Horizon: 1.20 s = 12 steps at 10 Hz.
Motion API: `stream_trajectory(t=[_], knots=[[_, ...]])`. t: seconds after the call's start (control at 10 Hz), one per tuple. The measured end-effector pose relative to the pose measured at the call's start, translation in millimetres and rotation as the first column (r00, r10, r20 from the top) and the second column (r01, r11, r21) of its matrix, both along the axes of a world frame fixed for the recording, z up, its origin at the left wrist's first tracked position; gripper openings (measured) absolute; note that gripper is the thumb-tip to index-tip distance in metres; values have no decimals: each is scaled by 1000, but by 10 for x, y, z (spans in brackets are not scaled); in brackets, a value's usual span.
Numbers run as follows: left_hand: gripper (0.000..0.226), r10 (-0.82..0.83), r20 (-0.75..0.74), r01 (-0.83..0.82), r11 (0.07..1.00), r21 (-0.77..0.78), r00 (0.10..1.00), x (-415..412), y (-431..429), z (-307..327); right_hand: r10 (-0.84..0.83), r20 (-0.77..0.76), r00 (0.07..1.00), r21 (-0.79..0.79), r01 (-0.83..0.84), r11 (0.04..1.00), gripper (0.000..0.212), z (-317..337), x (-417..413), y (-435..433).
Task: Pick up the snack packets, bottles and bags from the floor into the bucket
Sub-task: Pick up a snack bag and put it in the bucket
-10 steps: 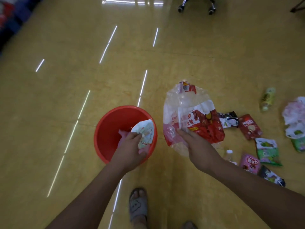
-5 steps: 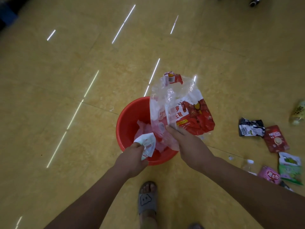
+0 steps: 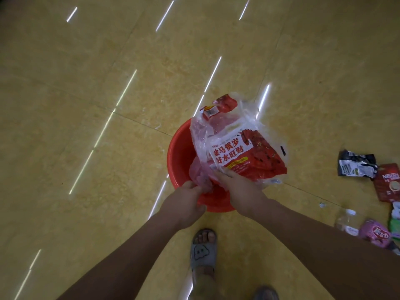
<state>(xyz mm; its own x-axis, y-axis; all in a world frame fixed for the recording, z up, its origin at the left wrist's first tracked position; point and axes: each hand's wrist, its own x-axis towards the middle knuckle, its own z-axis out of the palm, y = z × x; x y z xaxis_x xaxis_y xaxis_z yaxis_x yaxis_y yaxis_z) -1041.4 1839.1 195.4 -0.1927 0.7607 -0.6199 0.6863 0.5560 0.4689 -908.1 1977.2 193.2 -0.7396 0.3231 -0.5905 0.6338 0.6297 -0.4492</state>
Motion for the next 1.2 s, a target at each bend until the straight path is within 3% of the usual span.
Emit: stream_trajectory(t=[0.2,0.3,0.4,0.5,0.6,0.7,0.8,0.9,1.0,1.1,1.2], knots=[[48,38,7,-38,997,66,999,-161,28,-128,9,-30,999,-216,-16,976,65,-497,-182,-22],[50,66,-3,-65,993,102,998,-244,28,-218,-166,15,986,-383,159,910,35,-779,-283,-53],[50,80,-5,-79,985,153,997,-318,18,-295,-238,179,955,-465,295,834,33,-1082,-398,-29],[52,63,-29,-56,980,192,998,-378,0,-366,-164,290,943,-417,278,865,34,-1394,-474,29],[55,27,-67,-13,978,210,997,-404,3,-457,55,427,902,-359,113,926,42,-1683,-492,93],[54,1,-95,24,966,258,995,-416,48,-542,128,470,874,-356,55,933,42,-2036,-443,77],[55,-34,-141,72,960,271,989,-406,120,-647,191,490,851,-405,29,914,14,-2833,-280,61],[57,-78,-165,121,957,264,983,-391,174,-782,243,473,847,-448,-6,894,18,-3045,-278,64],[58,-97,-169,140,954,265,981,-380,180,-883,232,459,858,-320,-84,944,28,-3109,-297,24],[58,-101,-176,147,951,273,979,-370,178,-888,274,383,882,-306,-159,939,32,-3331,-226,-25],[57,-104,-192,155,949,274,976,-370,198,-801,373,396,839,-376,-222,900,50,-3266,-242,-85]])
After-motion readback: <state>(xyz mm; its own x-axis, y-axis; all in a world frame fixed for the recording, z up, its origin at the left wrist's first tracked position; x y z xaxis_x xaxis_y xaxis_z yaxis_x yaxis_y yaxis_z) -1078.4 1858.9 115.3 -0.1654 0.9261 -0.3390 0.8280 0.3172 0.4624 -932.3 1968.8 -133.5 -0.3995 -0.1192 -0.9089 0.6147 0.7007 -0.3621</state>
